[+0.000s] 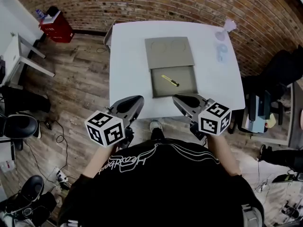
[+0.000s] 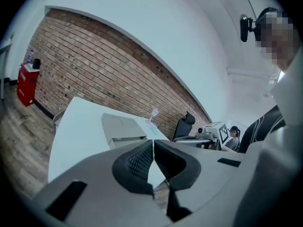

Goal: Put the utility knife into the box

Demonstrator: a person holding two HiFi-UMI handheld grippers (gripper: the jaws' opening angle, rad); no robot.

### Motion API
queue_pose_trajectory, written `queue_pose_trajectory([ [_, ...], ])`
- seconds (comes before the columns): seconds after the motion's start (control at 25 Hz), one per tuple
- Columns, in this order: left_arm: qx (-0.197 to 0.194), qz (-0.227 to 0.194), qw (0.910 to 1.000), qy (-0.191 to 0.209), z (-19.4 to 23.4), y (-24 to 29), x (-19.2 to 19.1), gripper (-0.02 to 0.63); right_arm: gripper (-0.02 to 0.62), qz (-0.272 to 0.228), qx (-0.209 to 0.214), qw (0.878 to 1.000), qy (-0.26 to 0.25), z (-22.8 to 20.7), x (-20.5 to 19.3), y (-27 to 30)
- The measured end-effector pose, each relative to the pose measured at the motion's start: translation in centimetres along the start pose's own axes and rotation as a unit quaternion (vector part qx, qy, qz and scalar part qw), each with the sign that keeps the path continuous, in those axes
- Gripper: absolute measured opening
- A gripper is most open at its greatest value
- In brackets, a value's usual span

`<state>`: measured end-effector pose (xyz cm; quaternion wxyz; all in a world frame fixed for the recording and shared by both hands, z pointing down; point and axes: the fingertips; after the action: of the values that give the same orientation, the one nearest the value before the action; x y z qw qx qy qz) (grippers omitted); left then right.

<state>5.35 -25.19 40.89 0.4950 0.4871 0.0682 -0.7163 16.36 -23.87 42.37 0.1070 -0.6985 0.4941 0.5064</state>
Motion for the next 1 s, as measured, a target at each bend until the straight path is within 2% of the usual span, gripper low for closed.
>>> queue_pose_trajectory([
  [0.2,-0.020,-0.001,0.9996,0.021,-2.2,-1.0,0.0,0.035,0.002,-0.054,0.023,0.998,-0.009,3.3,1.0,-1.2],
  [0.36,-0.030,-0.002,0.9989,0.037,-4.0,-1.4,0.2,0.035,0.002,-0.074,0.017,0.997,-0.011,4.0,1.1,-2.4],
  [0.48,-0.035,-0.005,0.9983,0.046,-4.8,-1.8,0.3,0.035,0.002,-0.089,0.029,0.995,-0.017,5.0,1.5,-2.8],
  [0.64,-0.036,-0.011,0.9978,0.055,-5.5,-2.3,0.4,0.035,0.002,-0.090,0.028,0.995,-0.039,6.1,1.8,-3.3],
  [1.0,-0.041,-0.015,0.9970,0.065,-6.3,-2.7,0.7,0.035,0.002,-0.084,0.030,0.995,-0.054,7.2,2.1,-3.7],
])
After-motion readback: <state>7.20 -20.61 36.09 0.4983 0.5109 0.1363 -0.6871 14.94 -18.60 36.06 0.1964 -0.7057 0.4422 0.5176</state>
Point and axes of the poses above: the fingertips, and each gripper's own axes: y forward along the fingers, z to its left, x out of its top, and after that the axes turned 6 degrees about x, right-handed
